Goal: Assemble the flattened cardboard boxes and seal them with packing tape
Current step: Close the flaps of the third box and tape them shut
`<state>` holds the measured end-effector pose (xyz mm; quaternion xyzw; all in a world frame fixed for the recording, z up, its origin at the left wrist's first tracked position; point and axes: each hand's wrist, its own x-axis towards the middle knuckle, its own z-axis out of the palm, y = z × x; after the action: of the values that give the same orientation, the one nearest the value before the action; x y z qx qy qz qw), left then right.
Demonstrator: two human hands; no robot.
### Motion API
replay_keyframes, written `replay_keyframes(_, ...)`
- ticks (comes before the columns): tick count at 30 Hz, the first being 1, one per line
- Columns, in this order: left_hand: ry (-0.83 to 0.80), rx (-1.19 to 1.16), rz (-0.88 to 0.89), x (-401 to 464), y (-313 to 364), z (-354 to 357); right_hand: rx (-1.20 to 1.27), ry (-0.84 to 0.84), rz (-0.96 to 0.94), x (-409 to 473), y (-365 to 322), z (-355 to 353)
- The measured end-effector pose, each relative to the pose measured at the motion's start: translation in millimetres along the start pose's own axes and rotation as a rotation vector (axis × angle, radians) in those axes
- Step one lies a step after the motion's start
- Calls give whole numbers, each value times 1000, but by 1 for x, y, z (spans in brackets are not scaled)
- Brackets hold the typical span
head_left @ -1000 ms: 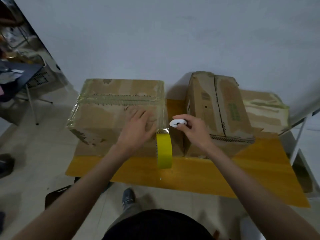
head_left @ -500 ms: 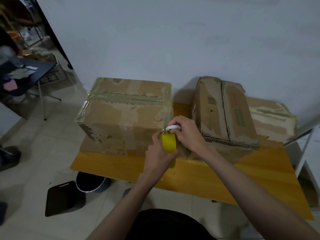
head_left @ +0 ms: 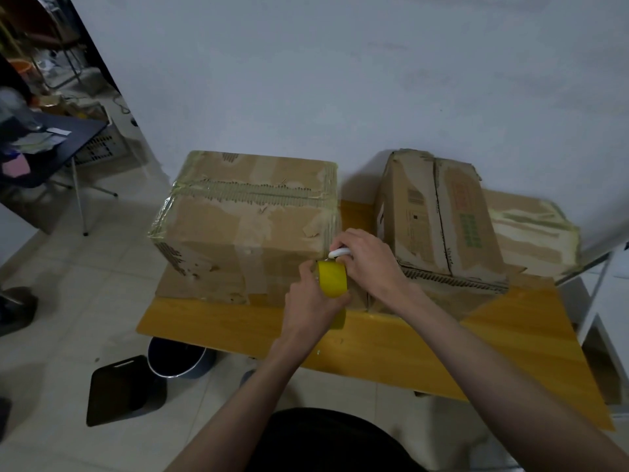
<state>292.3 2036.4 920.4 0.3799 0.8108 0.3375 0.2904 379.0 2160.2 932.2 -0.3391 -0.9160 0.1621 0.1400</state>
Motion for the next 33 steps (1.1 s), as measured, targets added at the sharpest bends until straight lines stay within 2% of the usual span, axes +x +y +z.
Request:
replay_keyframes(3, 9, 25, -1, 1, -1, 0, -34, -4, 83, -10, 17, -6)
replay_keyframes(5, 6, 40, -2, 2, -1, 0, -51, -44, 203, -20, 35, -1)
replay_keyframes(9, 9, 66, -2, 5, -2, -1, -75, -240, 346, -43, 63, 38)
replay_keyframes(12, 4, 92, 7, 6, -2, -4, 46, -346, 425, -62, 81, 76)
replay_keyframes(18, -4, 158, 1, 10, -3, -9, 190, -441, 562, -94, 129, 156)
replay_keyframes(23, -3, 209, -23, 16, -2, -4, 287, -443, 732, -108, 147, 206)
replay_keyframes(26, 0, 229, -26, 20, -3, -3, 297, -484, 755, -111, 169, 240)
replay_keyframes(28, 2, 223, -27, 21, -4, -3, 304, -482, 750, -110, 167, 240)
replay_keyframes(30, -5, 217, -29, 20, -5, -4, 303, -446, 743, -101, 142, 208)
replay_keyframes(32, -12, 219, -28, 20, -4, -3, 434, -276, 738, -87, 111, 169)
replay_keyframes(33, -16, 217, -28, 20, -3, -3, 581, -149, 755, -78, 94, 149)
